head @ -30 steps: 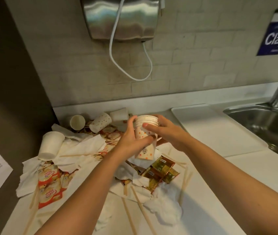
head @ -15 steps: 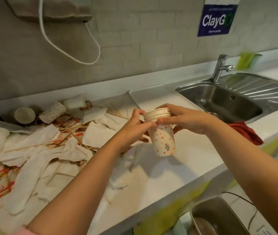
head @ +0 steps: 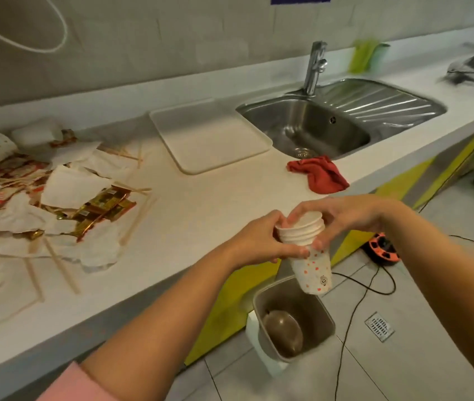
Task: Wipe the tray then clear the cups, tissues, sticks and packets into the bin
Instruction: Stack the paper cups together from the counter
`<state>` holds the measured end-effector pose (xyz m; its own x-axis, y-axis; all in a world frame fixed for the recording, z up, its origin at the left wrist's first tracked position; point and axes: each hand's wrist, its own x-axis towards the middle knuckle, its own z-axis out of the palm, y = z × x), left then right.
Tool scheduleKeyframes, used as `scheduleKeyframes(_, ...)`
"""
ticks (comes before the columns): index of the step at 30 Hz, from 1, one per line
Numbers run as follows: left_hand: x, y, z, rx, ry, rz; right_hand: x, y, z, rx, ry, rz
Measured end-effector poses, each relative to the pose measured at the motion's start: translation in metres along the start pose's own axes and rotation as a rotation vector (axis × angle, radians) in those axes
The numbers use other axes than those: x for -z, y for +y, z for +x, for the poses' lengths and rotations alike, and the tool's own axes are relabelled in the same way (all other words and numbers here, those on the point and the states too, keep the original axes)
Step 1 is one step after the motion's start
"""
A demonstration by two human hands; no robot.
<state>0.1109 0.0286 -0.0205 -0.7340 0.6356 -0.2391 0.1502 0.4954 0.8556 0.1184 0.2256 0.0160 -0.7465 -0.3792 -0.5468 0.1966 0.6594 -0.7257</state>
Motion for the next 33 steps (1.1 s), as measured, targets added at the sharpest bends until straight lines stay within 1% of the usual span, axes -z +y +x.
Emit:
scheduleKeyframes(3, -0.036, -0.014, 0.012, -0.014, -0.005, 0.081, -0.012, 0.036, -0.001, -0.023, -0.03, -0.005)
scheduleKeyframes(5, -0.06, -0.029, 0.02, 0.005, -0.008, 0.093, -0.024, 0.062, 0.004, -0.029, 0.006, 0.019)
scheduleKeyframes(7, -0.081, -0.046, 0.026, 0.038, 0.011, 0.079, -0.039, 0.087, 0.014, -0.022, 0.076, 0.018)
scheduleKeyframes(8, -0.09, -0.053, 0.029, 0.053, 0.031, 0.076, -0.048, 0.099, 0.02, -0.017, 0.117, -0.01)
scheduleKeyframes(10, -0.105, -0.066, 0.032, 0.101, 0.064, 0.067, -0.065, 0.124, 0.035, -0.02, 0.212, -0.147)
scheduleKeyframes(12, -0.118, -0.08, 0.033, 0.176, 0.052, 0.067, -0.082, 0.145, 0.05, -0.062, 0.283, -0.303)
scheduleKeyframes(14, -0.126, -0.091, 0.033, 0.245, 0.011, 0.102, -0.096, 0.158, 0.061, -0.119, 0.311, -0.373)
scheduleKeyframes(17, -0.133, -0.103, 0.031, 0.311, -0.024, 0.14, -0.11, 0.172, 0.073, -0.192, 0.313, -0.427)
scheduleKeyframes(21, -0.131, -0.112, 0.03, 0.333, 0.003, 0.155, -0.117, 0.183, 0.083, -0.238, 0.247, -0.496)
scheduleKeyframes(24, -0.125, -0.116, 0.029, 0.335, 0.046, 0.13, -0.116, 0.185, 0.086, -0.254, 0.215, -0.504)
scheduleKeyframes(28, -0.113, -0.116, 0.028, 0.335, 0.082, 0.149, -0.11, 0.176, 0.09, -0.253, 0.172, -0.498)
scheduleKeyframes(31, -0.101, -0.114, 0.026, 0.315, 0.086, 0.206, -0.104, 0.161, 0.094, -0.27, 0.089, -0.496)
scheduleKeyframes(33, -0.093, -0.112, 0.024, 0.298, 0.087, 0.224, -0.101, 0.145, 0.095, -0.276, 0.029, -0.543)
